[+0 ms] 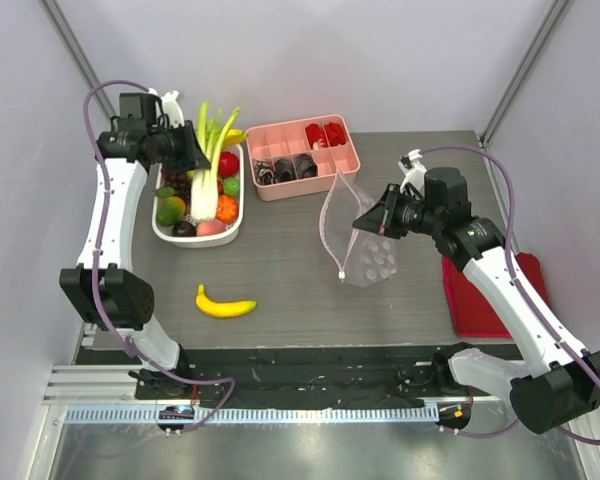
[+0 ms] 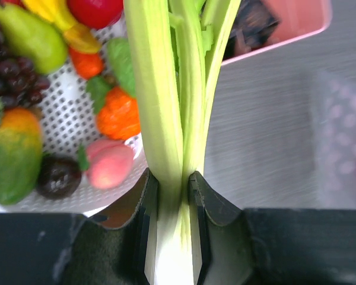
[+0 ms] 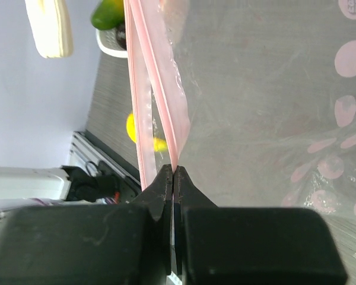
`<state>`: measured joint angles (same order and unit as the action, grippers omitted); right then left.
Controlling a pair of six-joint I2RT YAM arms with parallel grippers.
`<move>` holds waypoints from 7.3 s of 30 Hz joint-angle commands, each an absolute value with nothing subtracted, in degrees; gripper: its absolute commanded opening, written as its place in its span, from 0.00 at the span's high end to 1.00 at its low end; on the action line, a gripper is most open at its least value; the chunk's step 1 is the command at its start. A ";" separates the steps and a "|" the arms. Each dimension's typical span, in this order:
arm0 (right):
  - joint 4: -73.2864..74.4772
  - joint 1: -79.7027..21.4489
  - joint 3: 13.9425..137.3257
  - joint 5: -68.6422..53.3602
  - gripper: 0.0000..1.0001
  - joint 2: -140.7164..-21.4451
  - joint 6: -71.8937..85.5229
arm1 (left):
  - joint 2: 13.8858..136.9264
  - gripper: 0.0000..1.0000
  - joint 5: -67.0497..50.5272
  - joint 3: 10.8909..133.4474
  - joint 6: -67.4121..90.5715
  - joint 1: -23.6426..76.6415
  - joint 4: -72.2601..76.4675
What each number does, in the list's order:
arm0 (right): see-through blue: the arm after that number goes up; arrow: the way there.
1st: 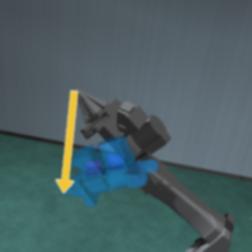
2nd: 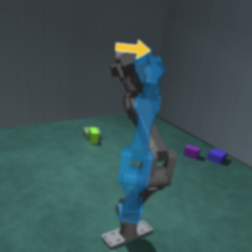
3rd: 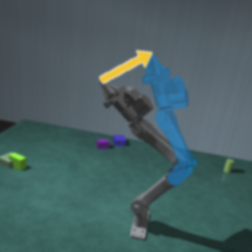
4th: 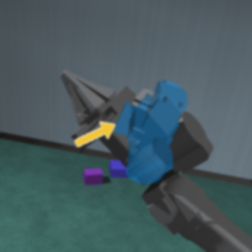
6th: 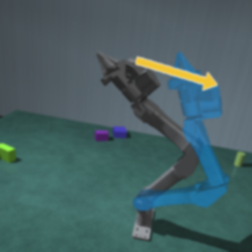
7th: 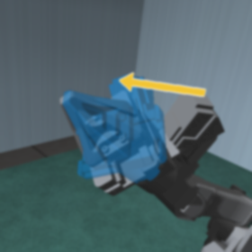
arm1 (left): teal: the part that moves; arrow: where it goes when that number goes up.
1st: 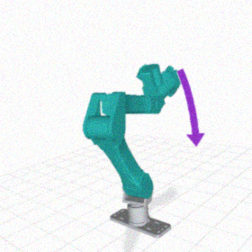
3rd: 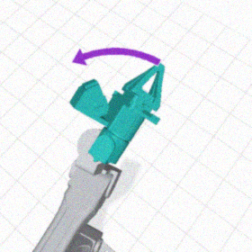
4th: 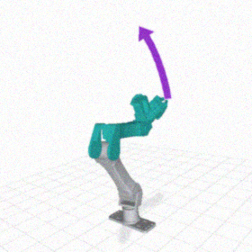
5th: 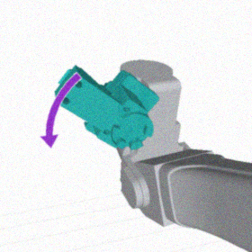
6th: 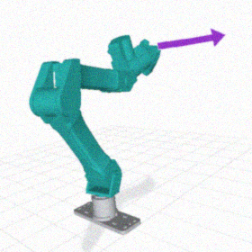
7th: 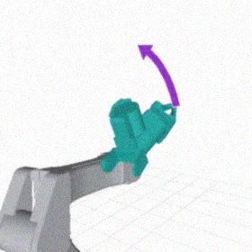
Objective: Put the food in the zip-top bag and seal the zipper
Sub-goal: Pick up the fake vegetable from the bin, then place the fake vegetable in the zipper food storage bag, then pick up the fake fruit from the center of the board, then place the fake fruit in the zipper food storage bag, then pick up the fake fruit from the bin.
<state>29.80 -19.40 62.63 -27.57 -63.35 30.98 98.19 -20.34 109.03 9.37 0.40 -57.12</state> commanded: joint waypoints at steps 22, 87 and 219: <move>6.25 -19.60 64.16 -31.38 0.99 -65.92 57.13 | 90.35 0.98 15.54 110.48 21.80 45.96 -14.59; 12.56 -19.25 60.82 -29.80 0.99 -60.21 44.13 | 67.42 0.15 -26.90 81.41 -34.61 24.26 -69.69; 46.85 -26.98 97.12 -27.42 0.99 -85.87 19.60 | 98.88 0.34 -6.76 81.91 -12.74 -8.70 -36.30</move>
<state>48.10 -26.57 97.62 -28.23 -88.38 20.88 98.87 -3.84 78.91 -11.84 -8.75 -38.37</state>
